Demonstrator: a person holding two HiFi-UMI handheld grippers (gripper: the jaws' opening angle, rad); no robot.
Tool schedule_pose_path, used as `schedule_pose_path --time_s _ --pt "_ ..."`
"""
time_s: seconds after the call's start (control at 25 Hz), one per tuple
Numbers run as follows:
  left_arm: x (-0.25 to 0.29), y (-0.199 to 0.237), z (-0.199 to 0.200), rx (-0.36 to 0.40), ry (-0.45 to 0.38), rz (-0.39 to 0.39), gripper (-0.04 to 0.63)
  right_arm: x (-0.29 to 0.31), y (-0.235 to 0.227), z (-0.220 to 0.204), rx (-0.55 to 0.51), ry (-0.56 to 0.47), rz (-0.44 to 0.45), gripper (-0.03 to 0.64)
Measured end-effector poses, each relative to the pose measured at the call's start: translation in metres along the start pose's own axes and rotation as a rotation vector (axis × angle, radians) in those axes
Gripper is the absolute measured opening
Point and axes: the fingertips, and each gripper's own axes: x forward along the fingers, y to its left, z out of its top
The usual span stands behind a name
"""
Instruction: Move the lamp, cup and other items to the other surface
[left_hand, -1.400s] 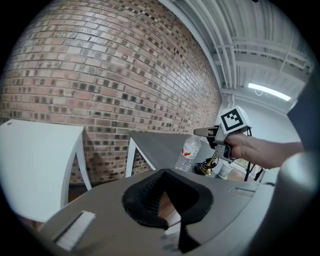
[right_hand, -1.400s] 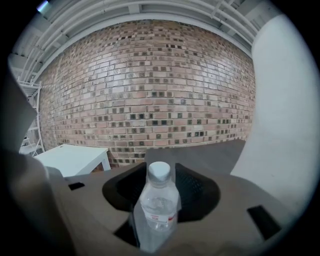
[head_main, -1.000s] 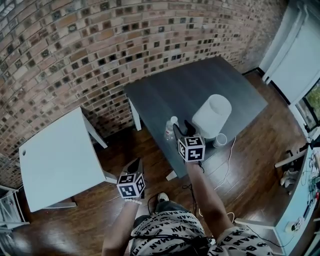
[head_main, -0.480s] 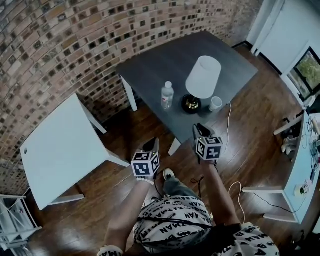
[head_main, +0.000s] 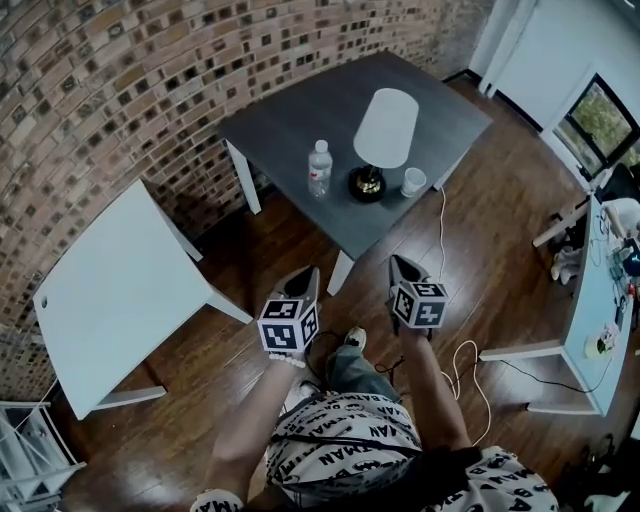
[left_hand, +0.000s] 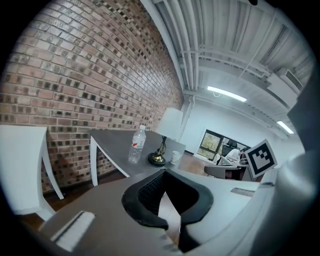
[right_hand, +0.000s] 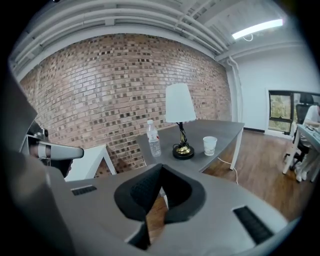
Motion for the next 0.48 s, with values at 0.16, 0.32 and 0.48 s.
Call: schedule_pose_path --time_s 0.16,0.32,0.48 --pt "0.0 -0.01 0.002 0.004 -0.004 -0.021 0.0 -0.009 -0.003 -0.006 -0.004 0.008 -0.002 0.0" --pt "0.009 -0.02 0.009 0.006 -0.017 -0.031 0.0 -0.012 -0.012 -0.004 -0.003 -0.001 0.0 0.0" --pt "0.019 -0.024 0.021 0.024 -0.03 -0.031 0.0 -0.007 -0.017 0.004 0.002 -0.017 0.008 0.0"
